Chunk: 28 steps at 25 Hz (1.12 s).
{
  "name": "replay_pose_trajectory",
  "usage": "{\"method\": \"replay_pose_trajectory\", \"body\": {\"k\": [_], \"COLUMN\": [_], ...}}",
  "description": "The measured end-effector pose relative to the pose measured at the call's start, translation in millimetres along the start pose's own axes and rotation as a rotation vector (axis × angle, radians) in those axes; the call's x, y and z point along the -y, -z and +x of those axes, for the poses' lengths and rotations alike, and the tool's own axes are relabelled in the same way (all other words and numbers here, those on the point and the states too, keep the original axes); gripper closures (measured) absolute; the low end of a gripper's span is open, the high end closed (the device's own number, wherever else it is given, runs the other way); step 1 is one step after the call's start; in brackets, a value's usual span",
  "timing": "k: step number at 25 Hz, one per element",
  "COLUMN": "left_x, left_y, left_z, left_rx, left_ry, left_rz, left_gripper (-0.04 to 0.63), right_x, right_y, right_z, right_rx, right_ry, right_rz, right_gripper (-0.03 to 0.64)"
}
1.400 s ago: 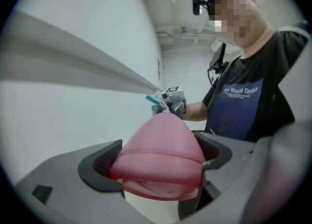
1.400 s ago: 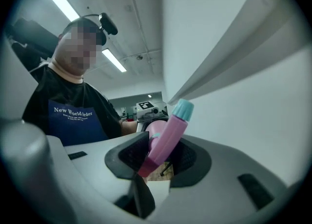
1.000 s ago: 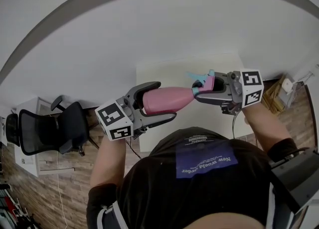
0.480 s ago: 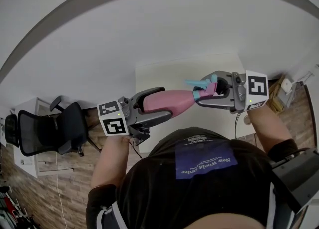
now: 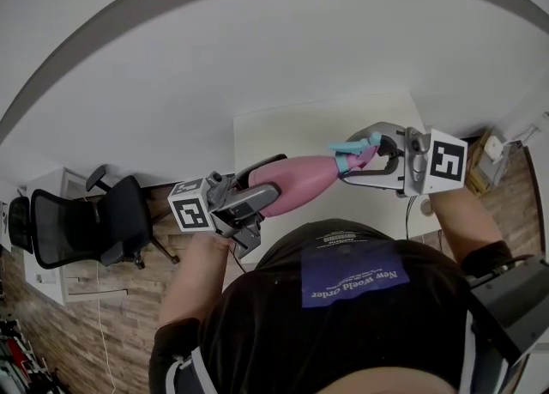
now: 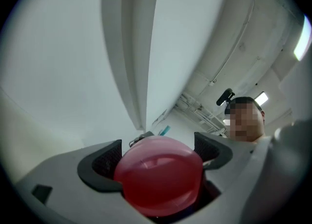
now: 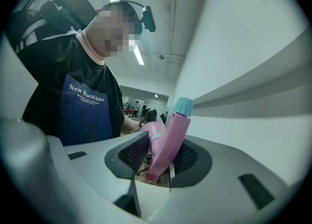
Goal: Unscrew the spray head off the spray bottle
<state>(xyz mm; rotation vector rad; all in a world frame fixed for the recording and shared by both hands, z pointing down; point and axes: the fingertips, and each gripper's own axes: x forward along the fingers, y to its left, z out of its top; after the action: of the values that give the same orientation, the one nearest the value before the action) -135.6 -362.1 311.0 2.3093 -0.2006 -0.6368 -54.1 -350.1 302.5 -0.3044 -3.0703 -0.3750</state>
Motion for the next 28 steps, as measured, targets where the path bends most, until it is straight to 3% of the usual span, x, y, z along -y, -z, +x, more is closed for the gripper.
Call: {"method": "replay_pose_trajectory", "body": {"k": [5, 10, 15, 19, 23, 28], "left_x": [-4, -4, -3, 0, 6, 8], "left_y": [17, 17, 18, 20, 28, 34], "left_z": [6, 6, 2, 3, 8, 7], "left_rx": [-0.122, -0.151, -0.174, -0.253, -0.331, -0.382], "left_ry": [-0.048, -0.108, -0.127, -0.145, -0.173, -0.156], "left_rz": [0.042, 0.183, 0.347, 0.590, 0.877, 1.047], "left_gripper": [0.120, 0.138, 0.140, 0.140, 0.140, 0.140], "right_x": [1, 3, 18, 21, 21, 30], "right_y": [4, 12, 22, 40, 45, 49], "right_z": [0, 0, -10, -22, -47, -64], "right_rx": [-0.029, -0.073, -0.007, 0.030, 0.189, 0.403], "right_ry": [0.004, 0.038, 0.118, 0.059, -0.064, -0.205], "right_rz": [0.002, 0.032, 0.160, 0.384, 0.729, 1.091], "right_gripper": [0.494, 0.486, 0.485, 0.396, 0.297, 0.275]}}
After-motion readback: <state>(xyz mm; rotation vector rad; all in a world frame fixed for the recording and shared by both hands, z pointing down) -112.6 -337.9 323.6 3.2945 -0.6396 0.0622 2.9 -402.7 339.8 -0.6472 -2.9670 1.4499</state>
